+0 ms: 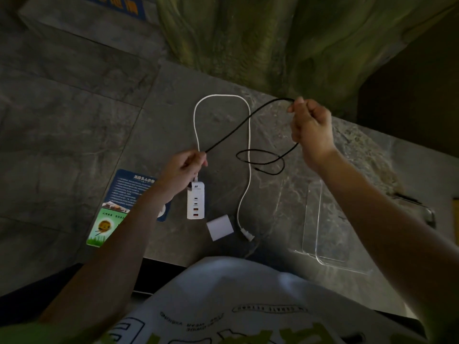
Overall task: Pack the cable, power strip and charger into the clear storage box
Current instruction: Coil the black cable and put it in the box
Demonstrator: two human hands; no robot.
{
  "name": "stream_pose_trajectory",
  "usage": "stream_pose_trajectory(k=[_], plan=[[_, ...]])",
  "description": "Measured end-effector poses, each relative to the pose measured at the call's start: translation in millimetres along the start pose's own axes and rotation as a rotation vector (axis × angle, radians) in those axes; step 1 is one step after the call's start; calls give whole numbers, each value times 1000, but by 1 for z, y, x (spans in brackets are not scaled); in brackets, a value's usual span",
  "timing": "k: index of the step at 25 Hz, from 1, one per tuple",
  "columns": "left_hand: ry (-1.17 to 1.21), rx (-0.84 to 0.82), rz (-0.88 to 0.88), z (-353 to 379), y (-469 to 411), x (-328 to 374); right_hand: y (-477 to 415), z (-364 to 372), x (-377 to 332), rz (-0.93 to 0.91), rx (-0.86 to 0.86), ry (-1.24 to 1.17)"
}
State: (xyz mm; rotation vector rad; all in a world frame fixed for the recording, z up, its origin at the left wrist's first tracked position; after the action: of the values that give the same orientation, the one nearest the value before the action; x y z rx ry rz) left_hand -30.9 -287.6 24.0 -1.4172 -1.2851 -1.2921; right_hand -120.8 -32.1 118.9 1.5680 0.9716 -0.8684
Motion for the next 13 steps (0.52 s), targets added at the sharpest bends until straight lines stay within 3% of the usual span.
stream_pose_trajectory(k=[13], plan=[[480,-83,-73,99,7,77,-1,-113,11,57,197,-180]])
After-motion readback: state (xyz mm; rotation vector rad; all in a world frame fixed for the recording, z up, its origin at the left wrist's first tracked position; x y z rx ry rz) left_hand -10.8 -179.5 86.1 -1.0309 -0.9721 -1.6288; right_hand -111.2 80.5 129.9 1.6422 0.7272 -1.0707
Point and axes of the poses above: each hand's wrist, its own y-axis away from the middle knuckle, its own z-axis out of the palm, x = y × z, the point moved 1 cm from there along -y, towards the middle knuckle, and after that the axes turned 15 degrees about z, right-handed, at the moved point
